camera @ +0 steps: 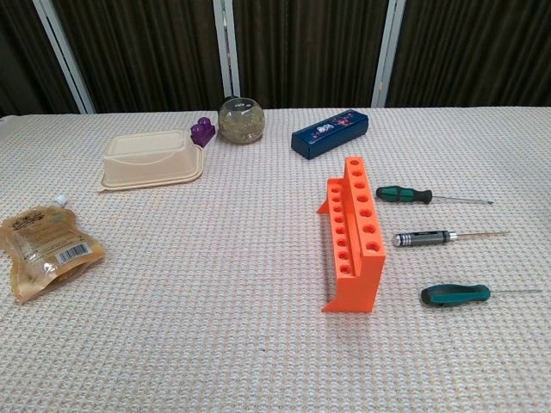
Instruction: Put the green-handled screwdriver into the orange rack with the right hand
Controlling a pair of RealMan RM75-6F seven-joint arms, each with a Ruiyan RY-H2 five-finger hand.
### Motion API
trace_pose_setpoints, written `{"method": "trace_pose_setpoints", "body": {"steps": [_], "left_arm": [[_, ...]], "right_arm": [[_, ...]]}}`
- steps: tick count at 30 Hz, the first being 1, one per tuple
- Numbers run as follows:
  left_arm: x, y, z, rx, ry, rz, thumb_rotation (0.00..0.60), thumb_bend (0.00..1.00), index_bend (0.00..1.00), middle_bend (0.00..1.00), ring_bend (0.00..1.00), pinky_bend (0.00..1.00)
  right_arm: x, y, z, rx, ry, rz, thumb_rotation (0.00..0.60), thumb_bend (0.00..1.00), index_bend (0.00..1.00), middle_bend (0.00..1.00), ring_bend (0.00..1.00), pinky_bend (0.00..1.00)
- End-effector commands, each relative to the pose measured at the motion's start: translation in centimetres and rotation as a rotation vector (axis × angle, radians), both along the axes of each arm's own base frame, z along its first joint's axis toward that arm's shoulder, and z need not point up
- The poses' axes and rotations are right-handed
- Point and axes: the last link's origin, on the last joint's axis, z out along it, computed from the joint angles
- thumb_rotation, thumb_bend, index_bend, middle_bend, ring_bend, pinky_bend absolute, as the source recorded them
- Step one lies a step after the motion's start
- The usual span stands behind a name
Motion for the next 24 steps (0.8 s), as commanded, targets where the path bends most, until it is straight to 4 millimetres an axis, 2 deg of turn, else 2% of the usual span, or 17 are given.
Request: {"method": "trace_pose_setpoints", "body": {"steps": [1, 16, 24], "left_arm": [[0.03, 0.05, -0.07, -0.002, 0.001, -0.002, 0.6, 0.32, 0.18, 0.0, 0.0, 0.0], [0.39, 0.02, 0.13, -0.008, 0.006, -0.019, 0.6, 0.32, 0.21, 0.01, 0.0, 0.0], [0.52, 0.19, 0.05, -0.014, 0.012, -0.029, 0.6, 0.32, 0.22, 0.02, 0.0, 0.0]], "right_arm": [[0.05, -0.07, -0.1, 0.003, 0.001, 0.001, 0.6, 0.28, 0.05, 0.02, 0.0, 0.0], [-0.25, 0.26, 0.08, -0.005, -0.005, 0.001, 0.6, 0.28, 0.06, 0.02, 0.0, 0.0], [0.11, -0.02, 0.14, 0.025, 0.028, 0.015, 0.6, 0.28, 0.14, 0.07, 0.0, 0.0]]}}
